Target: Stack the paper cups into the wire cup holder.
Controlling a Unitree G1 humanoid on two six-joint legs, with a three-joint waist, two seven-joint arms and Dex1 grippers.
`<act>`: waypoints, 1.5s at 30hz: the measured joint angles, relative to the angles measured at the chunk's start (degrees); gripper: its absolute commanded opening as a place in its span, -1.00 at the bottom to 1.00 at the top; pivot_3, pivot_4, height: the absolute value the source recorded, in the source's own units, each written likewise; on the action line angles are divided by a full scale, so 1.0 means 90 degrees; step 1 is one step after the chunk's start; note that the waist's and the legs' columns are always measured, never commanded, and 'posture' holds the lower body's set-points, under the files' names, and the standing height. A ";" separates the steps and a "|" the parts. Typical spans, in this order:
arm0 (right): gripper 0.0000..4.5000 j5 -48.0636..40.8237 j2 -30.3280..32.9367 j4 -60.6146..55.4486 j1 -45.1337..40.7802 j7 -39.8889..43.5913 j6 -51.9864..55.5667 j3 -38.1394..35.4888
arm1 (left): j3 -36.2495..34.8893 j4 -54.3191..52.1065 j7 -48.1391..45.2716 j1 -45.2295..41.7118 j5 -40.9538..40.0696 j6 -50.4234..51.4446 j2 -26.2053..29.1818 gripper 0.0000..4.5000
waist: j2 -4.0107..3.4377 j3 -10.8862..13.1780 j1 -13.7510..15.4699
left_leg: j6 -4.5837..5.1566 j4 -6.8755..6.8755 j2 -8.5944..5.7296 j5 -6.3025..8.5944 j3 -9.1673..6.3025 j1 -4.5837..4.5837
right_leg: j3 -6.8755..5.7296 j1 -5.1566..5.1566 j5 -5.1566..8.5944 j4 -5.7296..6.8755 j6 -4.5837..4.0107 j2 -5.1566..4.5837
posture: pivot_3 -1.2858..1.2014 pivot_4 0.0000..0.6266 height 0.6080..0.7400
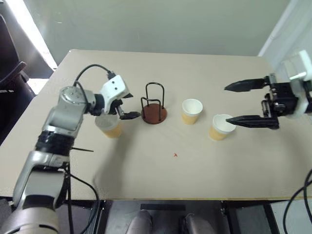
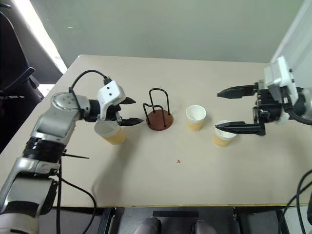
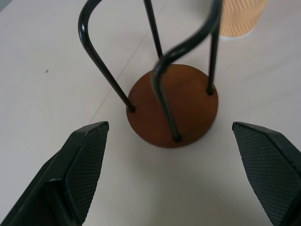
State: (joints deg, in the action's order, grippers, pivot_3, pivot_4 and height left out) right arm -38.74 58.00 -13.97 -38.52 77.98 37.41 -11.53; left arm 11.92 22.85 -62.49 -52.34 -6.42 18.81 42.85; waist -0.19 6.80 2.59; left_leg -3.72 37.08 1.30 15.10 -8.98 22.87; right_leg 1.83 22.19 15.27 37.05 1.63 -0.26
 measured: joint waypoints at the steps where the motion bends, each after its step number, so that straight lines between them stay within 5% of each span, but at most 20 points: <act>1: 1.00 -0.0028 0.0068 -0.0123 0.0164 -0.0079 0.0046 -0.0082 | 0.0031 0.0210 -0.0010 -0.0082 0.0080 -0.0097 -0.0120 1.00 | 0.0000 0.0000 0.0009 | 0.0002 0.0000 -0.0002 -0.0001 -0.0001 0.0000 | -0.0001 -0.0004 -0.0002 -0.0002 0.0004 0.0000 | 0.03 -0.52 1.00; 8: 1.00 0.0108 0.0161 -0.0301 0.0841 -0.0759 0.0136 -0.0187 | 0.0176 0.1012 -0.0222 -0.0267 0.0355 -0.0544 -0.0606 0.92 | 0.0001 0.0000 0.0023 | 0.0014 0.0013 -0.0006 -0.0003 -0.0011 0.0001 | 0.0013 -0.0006 -0.0013 -0.0004 0.0033 -0.0003 | 0.03 -0.52 1.00; 20: 1.00 0.0028 0.0362 -0.0560 0.1210 -0.1175 0.0173 -0.0419 | 0.0143 0.1623 -0.0558 -0.0576 0.0352 -0.0886 -0.0927 -0.96 | 0.0001 0.0001 0.0027 | 0.0025 0.0035 -0.0014 -0.0002 -0.0002 0.0003 | 0.0026 -0.0010 -0.0013 -0.0004 0.0056 -0.0002 | 0.03 -0.52 1.00; 26: 1.00 0.0014 0.0384 -0.0572 0.1217 -0.1230 0.0159 -0.0420 | 0.0005 0.1359 -0.0901 -0.0539 0.0222 -0.0725 -0.0931 -0.98 | 0.0001 0.0000 0.0028 | 0.0043 0.0060 -0.0019 0.0007 -0.0001 0.0010 | 0.0035 -0.0012 -0.0015 -0.0003 0.0071 -0.0001 | 0.03 -0.52 1.00; 34: 1.00 0.0015 0.0379 -0.0543 0.1194 -0.1278 0.0064 -0.0378 | -0.0108 -0.1702 -0.1325 0.0570 -0.0826 0.1186 -0.0708 -0.98 | 0.0001 0.0000 0.0044 | 0.0064 0.0098 -0.0036 0.0020 0.0040 0.0005 | 0.0103 -0.0012 -0.0016 -0.0003 0.0106 0.0001 | 0.03 -0.52 1.00; 39: 1.00 -0.0003 0.0380 -0.0544 0.1224 -0.1262 0.0055 -0.0378 | -0.0120 -0.4103 -0.0737 0.1965 -0.1431 0.2914 -0.0352 -0.98 | 0.0001 0.0000 0.0024 | 0.0084 0.0111 -0.0049 0.0031 0.0081 -0.0017 | 0.0159 -0.0012 -0.0005 -0.0004 0.0134 -0.0002 | 0.03 -0.52 1.00; 45: 1.00 -0.0020 0.0472 -0.0652 0.1397 -0.0949 -0.0013 -0.0269 | -0.0208 -0.5478 0.0379 0.2355 -0.2042 0.4362 -0.0573 -0.98 | 0.0001 0.0001 0.0067 | 0.0098 0.0114 -0.0058 0.0038 0.0079 -0.0081 | 0.0165 -0.0072 -0.0010 0.0001 0.0141 -0.0009 | 0.03 -0.52 1.00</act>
State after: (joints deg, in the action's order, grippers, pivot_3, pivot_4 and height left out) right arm -38.92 62.24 -19.84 -25.94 69.44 37.29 -13.96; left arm 10.05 -26.45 -59.08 -31.14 -24.79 58.06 37.70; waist -0.18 6.80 3.19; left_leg -2.84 38.11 0.78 15.44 -8.27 22.15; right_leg 3.31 21.54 15.18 37.06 2.91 -0.34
